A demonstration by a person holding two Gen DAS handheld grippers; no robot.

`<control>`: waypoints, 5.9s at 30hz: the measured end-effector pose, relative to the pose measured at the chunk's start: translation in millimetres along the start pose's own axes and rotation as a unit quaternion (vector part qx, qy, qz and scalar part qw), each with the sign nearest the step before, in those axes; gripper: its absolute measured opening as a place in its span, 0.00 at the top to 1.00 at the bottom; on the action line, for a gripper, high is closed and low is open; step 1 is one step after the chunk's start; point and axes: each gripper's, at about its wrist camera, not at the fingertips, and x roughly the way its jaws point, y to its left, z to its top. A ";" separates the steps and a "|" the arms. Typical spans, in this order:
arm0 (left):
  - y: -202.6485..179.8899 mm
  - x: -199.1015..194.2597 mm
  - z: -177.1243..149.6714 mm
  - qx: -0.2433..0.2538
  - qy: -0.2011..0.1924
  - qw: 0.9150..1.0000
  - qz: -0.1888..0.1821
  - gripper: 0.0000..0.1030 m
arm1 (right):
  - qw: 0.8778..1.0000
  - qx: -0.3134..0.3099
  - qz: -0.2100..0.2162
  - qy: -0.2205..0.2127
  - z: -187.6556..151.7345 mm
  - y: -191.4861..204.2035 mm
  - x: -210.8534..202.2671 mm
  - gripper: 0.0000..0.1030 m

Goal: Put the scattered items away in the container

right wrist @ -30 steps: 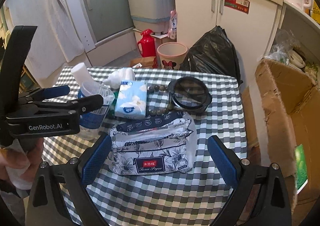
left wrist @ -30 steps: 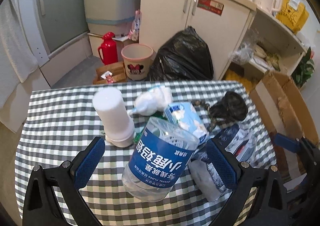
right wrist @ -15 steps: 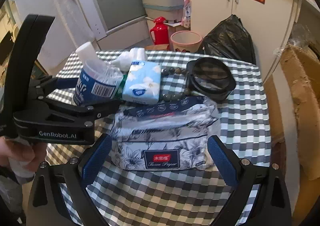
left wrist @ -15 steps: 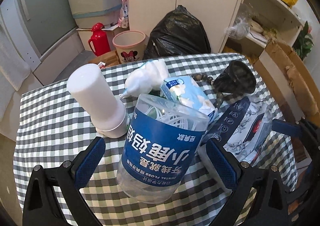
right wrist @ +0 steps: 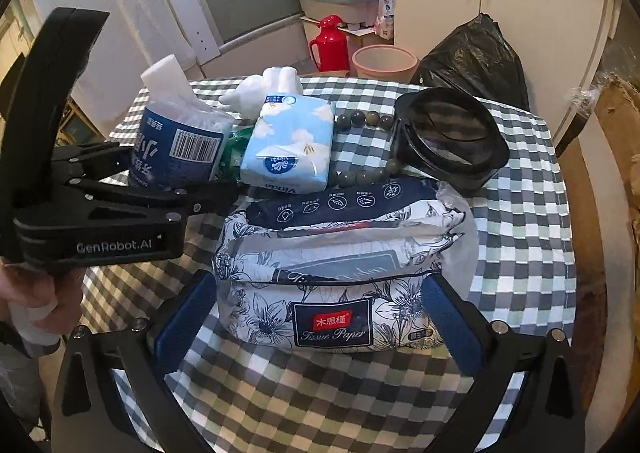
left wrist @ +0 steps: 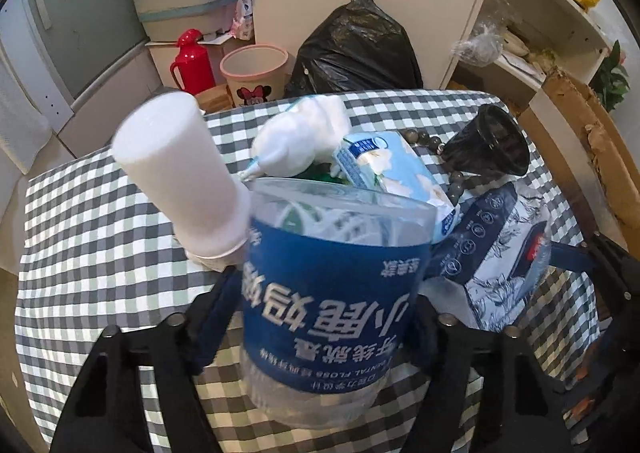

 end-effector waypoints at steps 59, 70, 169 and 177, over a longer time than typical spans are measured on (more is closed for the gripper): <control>14.3 -113.9 -31.0 -0.080 -0.123 0.989 0.029 0.38 | 0.992 0.017 -0.056 -0.116 -11.1 23.3 -88.1 0.66; 17.1 -160.1 -50.2 -0.090 -0.170 0.980 0.050 0.38 | 0.984 0.009 -0.048 -0.174 -13.8 53.0 -131.3 0.66; -216.0 -176.3 30.8 0.058 -0.252 0.964 -0.061 0.38 | 0.940 0.116 -0.200 -0.252 -63.1 -117.8 -274.4 0.64; -240.3 -166.9 42.1 0.072 -0.248 0.963 -0.076 0.38 | 0.938 0.129 -0.210 -0.244 -67.3 -138.9 -275.4 0.63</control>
